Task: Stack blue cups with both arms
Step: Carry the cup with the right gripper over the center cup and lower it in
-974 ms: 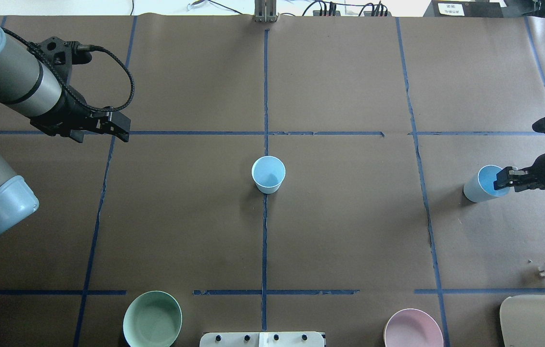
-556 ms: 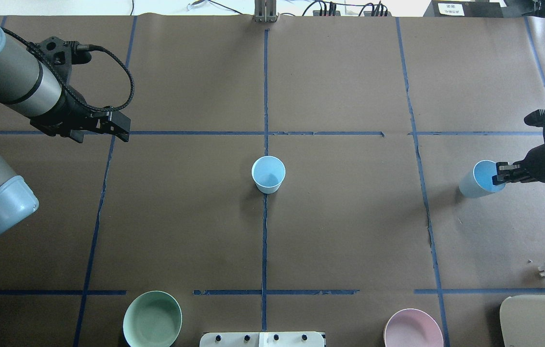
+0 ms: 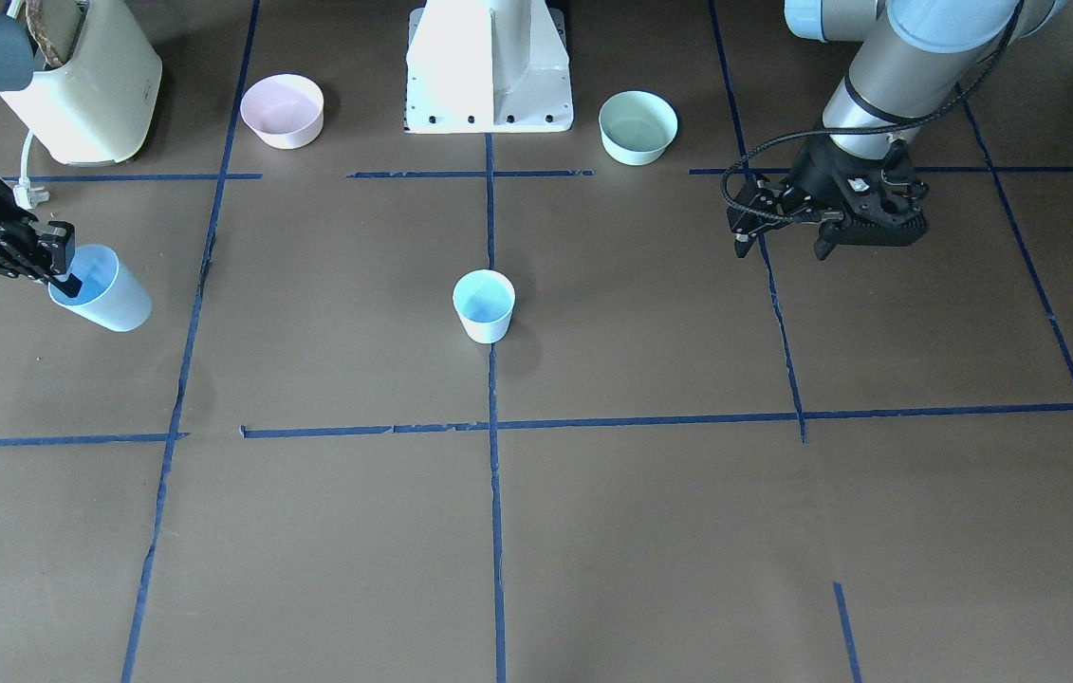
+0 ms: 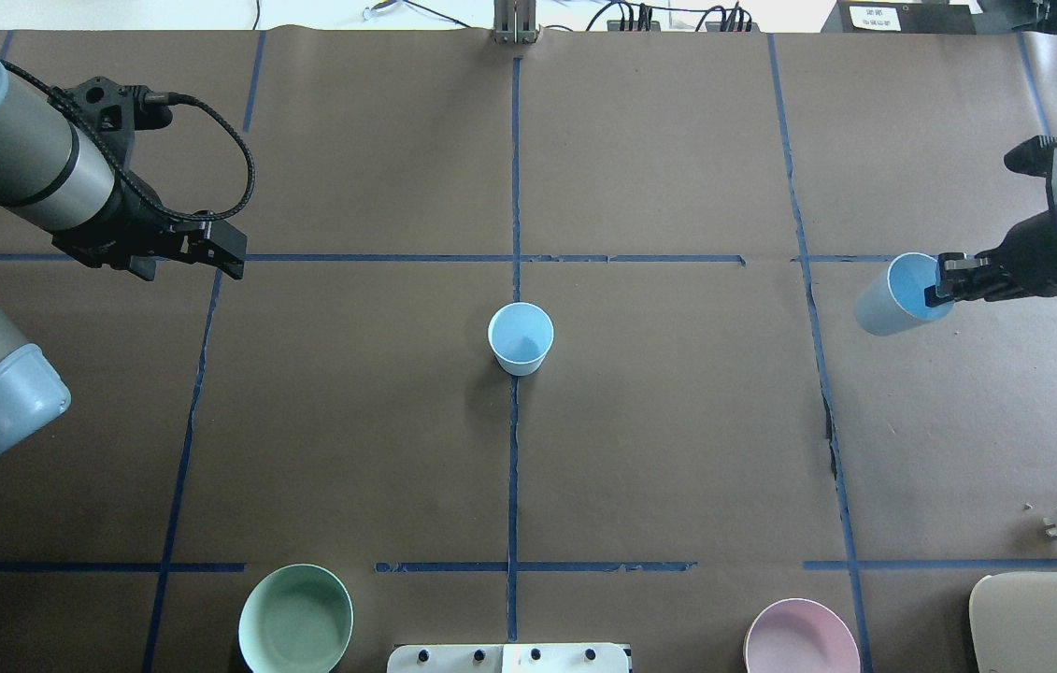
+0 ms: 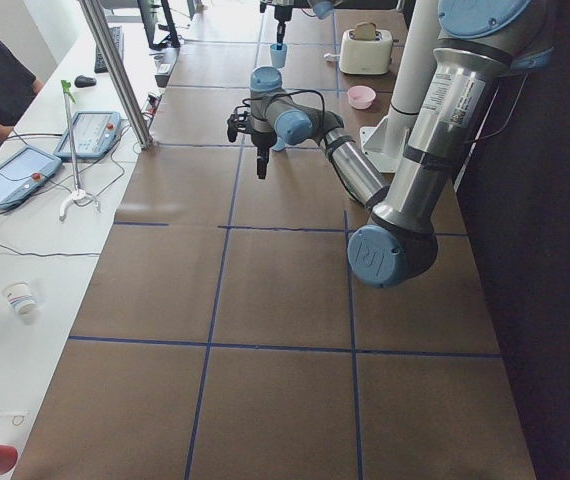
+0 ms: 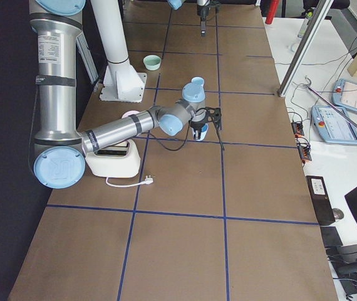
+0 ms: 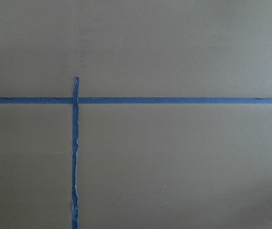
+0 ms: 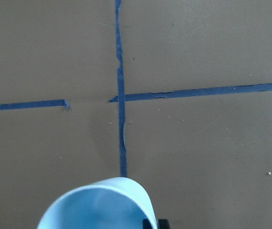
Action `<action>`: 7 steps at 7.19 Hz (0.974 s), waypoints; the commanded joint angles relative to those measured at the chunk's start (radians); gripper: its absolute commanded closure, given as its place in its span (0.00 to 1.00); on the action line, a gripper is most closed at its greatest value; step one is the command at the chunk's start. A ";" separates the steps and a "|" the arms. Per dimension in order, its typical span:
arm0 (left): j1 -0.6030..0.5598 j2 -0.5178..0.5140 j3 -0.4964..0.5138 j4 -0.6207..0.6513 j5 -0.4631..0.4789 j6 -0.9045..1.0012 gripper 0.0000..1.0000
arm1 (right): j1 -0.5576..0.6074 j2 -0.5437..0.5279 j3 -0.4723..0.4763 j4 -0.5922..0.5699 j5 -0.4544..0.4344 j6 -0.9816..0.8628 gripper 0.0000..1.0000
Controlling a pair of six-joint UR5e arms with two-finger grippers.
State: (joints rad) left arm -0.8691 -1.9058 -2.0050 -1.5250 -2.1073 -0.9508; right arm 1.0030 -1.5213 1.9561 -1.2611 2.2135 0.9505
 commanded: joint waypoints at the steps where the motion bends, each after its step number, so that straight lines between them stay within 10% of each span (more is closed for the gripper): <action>1: -0.019 0.036 0.000 0.002 0.004 0.051 0.00 | -0.012 0.242 0.035 -0.295 0.005 0.022 1.00; 7: -0.120 0.123 0.011 0.000 -0.003 0.262 0.00 | -0.395 0.692 -0.134 -0.486 -0.299 0.389 1.00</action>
State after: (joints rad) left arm -0.9797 -1.7930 -1.9952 -1.5245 -2.1098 -0.7094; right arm 0.6597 -0.9147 1.9061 -1.7455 1.9511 1.3057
